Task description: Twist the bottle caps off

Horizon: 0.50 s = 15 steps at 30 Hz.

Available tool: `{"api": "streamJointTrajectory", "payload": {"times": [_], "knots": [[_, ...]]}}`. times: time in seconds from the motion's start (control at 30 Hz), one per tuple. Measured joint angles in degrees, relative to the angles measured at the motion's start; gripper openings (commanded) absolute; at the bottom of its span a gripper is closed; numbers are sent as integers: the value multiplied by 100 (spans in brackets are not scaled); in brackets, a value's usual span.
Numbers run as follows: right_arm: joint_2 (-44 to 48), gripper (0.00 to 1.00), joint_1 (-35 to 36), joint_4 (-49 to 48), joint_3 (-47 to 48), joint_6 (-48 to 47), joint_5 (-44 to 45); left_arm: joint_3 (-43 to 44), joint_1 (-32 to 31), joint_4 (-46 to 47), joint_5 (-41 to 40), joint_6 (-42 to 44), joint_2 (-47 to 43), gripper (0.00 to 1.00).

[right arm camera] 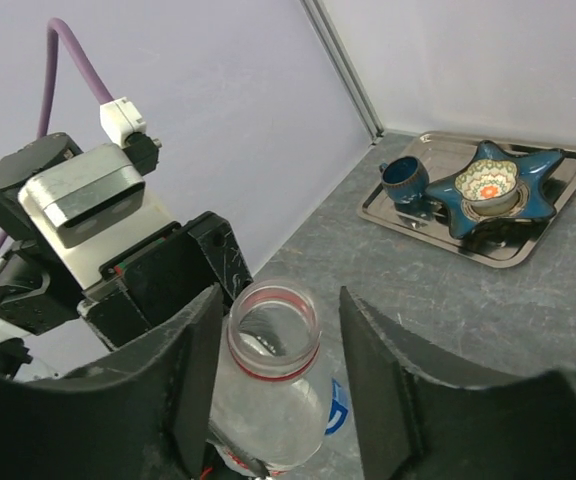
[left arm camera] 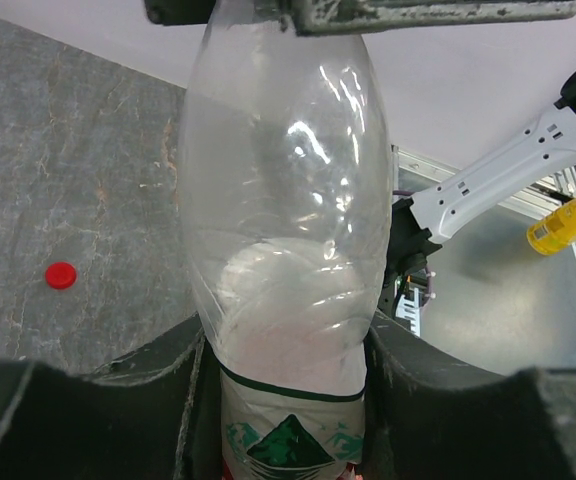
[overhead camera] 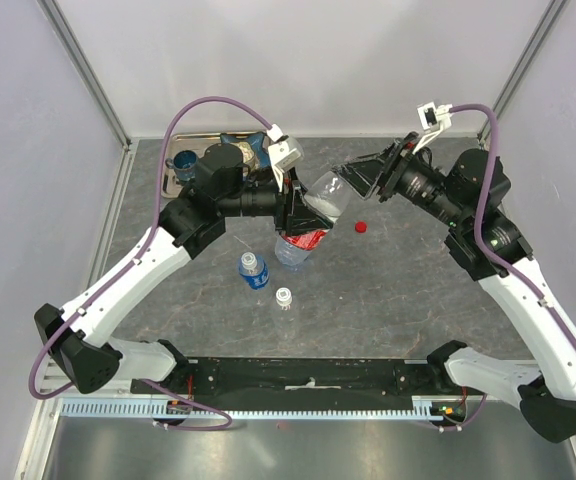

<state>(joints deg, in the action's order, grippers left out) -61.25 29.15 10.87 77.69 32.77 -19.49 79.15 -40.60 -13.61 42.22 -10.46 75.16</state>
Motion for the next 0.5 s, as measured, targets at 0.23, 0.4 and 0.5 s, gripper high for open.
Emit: {"api": "streamJointTrajectory", "payload": {"times": [0.23, 0.4, 0.5], "knots": [[136, 24, 0, 87, -4, -2, 31, 0, -2, -4, -24, 92, 0, 27], [136, 0, 0, 107, -4, -7, 31, 0, -2, -31, -48, 140, -2, 76], [136, 0, 0, 131, -4, -24, 72, 0, -2, -79, -133, 210, -13, 92]]}}
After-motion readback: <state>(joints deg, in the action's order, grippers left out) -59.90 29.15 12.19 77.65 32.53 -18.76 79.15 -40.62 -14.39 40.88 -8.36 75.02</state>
